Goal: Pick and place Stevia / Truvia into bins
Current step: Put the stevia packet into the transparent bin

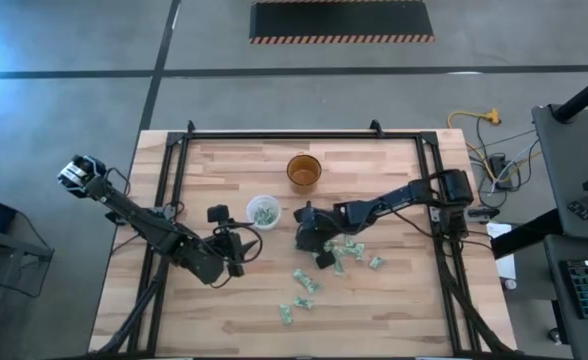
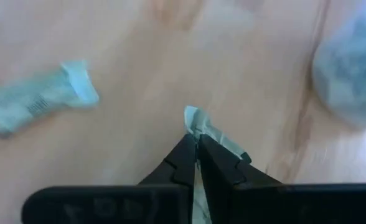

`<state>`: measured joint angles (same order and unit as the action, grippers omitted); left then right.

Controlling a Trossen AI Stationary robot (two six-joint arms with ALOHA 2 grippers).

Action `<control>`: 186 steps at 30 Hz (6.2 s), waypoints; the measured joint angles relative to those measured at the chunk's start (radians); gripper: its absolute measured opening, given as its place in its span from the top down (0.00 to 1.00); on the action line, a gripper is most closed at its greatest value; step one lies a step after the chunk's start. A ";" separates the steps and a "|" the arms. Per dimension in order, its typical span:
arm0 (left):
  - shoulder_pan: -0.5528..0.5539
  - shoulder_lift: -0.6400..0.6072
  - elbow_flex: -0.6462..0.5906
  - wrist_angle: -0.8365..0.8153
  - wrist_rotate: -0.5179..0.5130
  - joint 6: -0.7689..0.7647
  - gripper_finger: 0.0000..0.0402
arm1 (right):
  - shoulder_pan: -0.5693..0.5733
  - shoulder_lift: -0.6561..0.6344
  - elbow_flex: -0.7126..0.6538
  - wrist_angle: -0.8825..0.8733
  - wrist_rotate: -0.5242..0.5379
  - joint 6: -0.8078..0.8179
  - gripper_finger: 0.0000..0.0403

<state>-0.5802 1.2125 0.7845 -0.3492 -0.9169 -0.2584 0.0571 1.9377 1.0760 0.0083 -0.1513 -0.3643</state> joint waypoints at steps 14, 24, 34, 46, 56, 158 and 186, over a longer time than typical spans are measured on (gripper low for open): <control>-0.042 -0.003 0.000 -0.002 0.134 -0.001 0.49 | -0.026 -0.074 0.031 0.251 -0.001 -0.127 0.97; -0.072 0.004 -0.005 -0.005 0.409 -0.051 0.49 | -0.109 0.063 0.151 0.295 -0.015 -0.121 0.97; -0.097 0.016 -0.005 -0.002 0.420 -0.052 0.49 | -0.127 0.119 0.266 0.160 0.018 -0.061 0.97; -0.096 0.067 -0.004 0.019 0.418 -0.044 0.49 | -0.131 0.094 0.261 0.104 -0.006 -0.058 0.64; -0.095 0.254 -0.001 0.367 0.479 0.268 0.49 | -0.063 -0.101 0.236 -0.338 -0.019 -0.052 0.53; 0.224 0.213 0.037 -0.086 0.088 0.026 0.50 | -0.016 -0.363 -0.245 -0.029 -0.078 0.110 0.66; -0.114 0.064 0.036 -0.014 0.258 -0.024 0.49 | -0.089 -0.042 -0.019 -0.203 -0.050 0.105 0.75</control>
<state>-0.6941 1.2766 0.8207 -0.3630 -0.6586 -0.2821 -0.0319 1.8957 1.0567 -0.1949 -0.2016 -0.2592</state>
